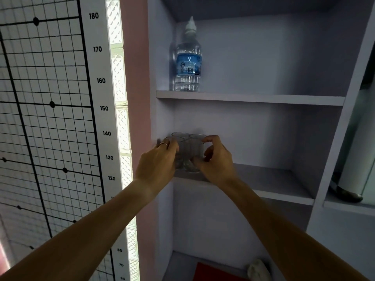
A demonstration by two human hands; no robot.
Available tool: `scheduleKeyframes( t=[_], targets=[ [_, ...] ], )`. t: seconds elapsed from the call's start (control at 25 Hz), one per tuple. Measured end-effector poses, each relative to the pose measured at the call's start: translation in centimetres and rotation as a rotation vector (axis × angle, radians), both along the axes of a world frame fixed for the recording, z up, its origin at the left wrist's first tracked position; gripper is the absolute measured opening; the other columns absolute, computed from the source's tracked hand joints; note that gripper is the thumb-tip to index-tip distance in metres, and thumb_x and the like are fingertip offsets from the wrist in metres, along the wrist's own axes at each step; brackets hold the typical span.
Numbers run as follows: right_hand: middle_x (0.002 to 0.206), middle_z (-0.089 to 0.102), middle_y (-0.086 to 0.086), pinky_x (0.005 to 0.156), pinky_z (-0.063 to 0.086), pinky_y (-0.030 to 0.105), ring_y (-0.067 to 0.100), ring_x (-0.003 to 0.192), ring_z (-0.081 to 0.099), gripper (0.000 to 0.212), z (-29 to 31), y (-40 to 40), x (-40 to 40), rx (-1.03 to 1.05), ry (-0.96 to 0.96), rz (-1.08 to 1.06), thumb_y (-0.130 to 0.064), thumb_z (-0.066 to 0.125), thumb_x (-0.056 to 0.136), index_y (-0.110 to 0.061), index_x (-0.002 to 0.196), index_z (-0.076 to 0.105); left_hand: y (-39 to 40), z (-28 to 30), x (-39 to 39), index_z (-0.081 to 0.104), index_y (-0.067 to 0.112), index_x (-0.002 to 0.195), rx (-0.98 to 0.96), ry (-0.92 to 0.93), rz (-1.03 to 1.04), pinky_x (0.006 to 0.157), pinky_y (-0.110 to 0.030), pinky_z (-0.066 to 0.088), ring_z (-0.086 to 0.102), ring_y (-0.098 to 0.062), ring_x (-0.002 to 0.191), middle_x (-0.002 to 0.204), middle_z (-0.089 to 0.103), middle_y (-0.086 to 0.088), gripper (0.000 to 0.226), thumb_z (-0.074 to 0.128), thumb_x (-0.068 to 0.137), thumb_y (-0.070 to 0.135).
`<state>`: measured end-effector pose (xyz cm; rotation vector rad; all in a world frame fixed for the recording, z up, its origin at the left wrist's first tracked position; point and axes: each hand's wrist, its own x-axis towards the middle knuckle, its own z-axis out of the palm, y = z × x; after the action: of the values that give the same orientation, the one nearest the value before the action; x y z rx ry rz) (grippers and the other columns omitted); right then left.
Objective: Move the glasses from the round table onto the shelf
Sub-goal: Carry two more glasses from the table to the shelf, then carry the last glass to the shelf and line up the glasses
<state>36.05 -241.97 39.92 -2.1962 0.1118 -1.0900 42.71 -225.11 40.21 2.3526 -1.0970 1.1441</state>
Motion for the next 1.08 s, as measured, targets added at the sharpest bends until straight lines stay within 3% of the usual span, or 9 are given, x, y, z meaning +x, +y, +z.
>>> scheduleKeyframes(
  t=[0.2, 0.28, 0.44, 0.52, 0.68, 0.84, 0.96, 1.08],
  targets=[
    [0.077, 0.057, -0.007, 0.048, 0.043, 0.007, 0.007, 0.067, 0.059, 0.056, -0.7, 1.3, -1.4, 0.031, 0.007, -0.049, -0.030, 0.082, 0.077, -0.029, 0.116, 0.043, 2.2, -1.1, -0.3, 0.059, 0.019, 0.092, -0.032, 0.035, -0.129, 0.060, -0.027, 0.039, 0.064, -0.024, 0.084, 0.092, 0.067, 0.000, 0.012, 0.065, 0.083, 0.016],
    [0.078, 0.059, -0.008, 0.048, 0.042, 0.009, 0.007, 0.067, 0.060, 0.045, -0.9, 2.6, -2.0, 0.043, 0.005, -0.051, -0.032, 0.079, 0.079, -0.032, 0.107, 0.044, 4.5, -1.3, -0.7, 0.059, 0.024, 0.091, -0.035, 0.054, -0.108, 0.059, -0.024, 0.035, 0.063, -0.020, 0.077, 0.085, 0.066, 0.005, 0.010, 0.066, 0.083, 0.024],
    [0.072, 0.064, -0.012, 0.049, 0.043, 0.009, 0.005, 0.063, 0.062, 0.017, -0.9, 8.8, -2.0, -0.027, 0.107, 0.044, -0.030, 0.072, 0.082, -0.035, 0.083, 0.056, 13.5, -1.1, -1.4, 0.059, 0.025, 0.094, -0.029, 0.129, 0.028, 0.059, -0.026, 0.044, 0.062, -0.016, 0.070, 0.081, 0.066, 0.009, 0.017, 0.068, 0.084, 0.036],
    [0.072, 0.065, -0.013, 0.051, 0.043, 0.009, 0.001, 0.062, 0.062, 0.012, -1.2, 14.7, -1.8, -0.067, 0.179, 0.156, -0.033, 0.072, 0.083, -0.034, 0.083, 0.060, 20.2, -1.2, -2.5, 0.060, 0.027, 0.094, -0.038, 0.160, 0.132, 0.060, -0.025, 0.046, 0.060, -0.012, 0.069, 0.081, 0.065, 0.010, 0.017, 0.069, 0.085, 0.038],
    [0.071, 0.066, -0.012, 0.049, 0.042, 0.009, 0.000, 0.058, 0.063, 0.011, -2.1, 27.9, -1.8, -0.099, 0.187, 0.341, -0.033, 0.074, 0.079, -0.034, 0.079, 0.063, 33.8, -1.8, -6.4, 0.056, 0.031, 0.093, -0.072, 0.252, 0.305, 0.058, -0.024, 0.035, 0.055, -0.010, 0.069, 0.080, 0.059, 0.012, 0.015, 0.065, 0.085, 0.040],
    [0.074, 0.068, -0.013, 0.055, 0.052, 0.016, 0.003, 0.064, 0.065, 0.009, -3.2, 44.5, -3.8, -0.146, 0.213, 0.587, -0.033, 0.075, 0.081, -0.033, 0.082, 0.066, 50.0, -3.5, -12.4, 0.057, 0.027, 0.093, -0.101, 0.288, 0.504, 0.061, -0.027, 0.034, 0.061, -0.018, 0.079, 0.088, 0.064, 0.008, 0.015, 0.063, 0.085, 0.038],
    [0.075, 0.068, -0.012, 0.062, 0.053, 0.020, 0.002, 0.067, 0.064, 0.007, -3.7, 55.7, -5.9, -0.160, 0.216, 0.752, -0.032, 0.074, 0.080, -0.033, 0.081, 0.067, 60.3, -4.6, -18.0, 0.059, 0.027, 0.095, -0.128, 0.323, 0.700, 0.068, -0.031, 0.044, 0.064, -0.024, 0.086, 0.095, 0.065, 0.004, 0.015, 0.060, 0.084, 0.037],
    [0.071, 0.068, -0.010, 0.055, 0.047, 0.013, 0.001, 0.062, 0.062, 0.007, -4.4, 66.8, -8.8, -0.166, 0.219, 0.950, -0.027, 0.074, 0.078, -0.030, 0.077, 0.068, 70.1, -5.7, -24.1, 0.061, 0.026, 0.093, -0.165, 0.316, 0.906, 0.074, -0.036, 0.051, 0.065, -0.029, 0.085, 0.094, 0.066, 0.000, 0.014, 0.057, 0.083, 0.035]
  ],
)
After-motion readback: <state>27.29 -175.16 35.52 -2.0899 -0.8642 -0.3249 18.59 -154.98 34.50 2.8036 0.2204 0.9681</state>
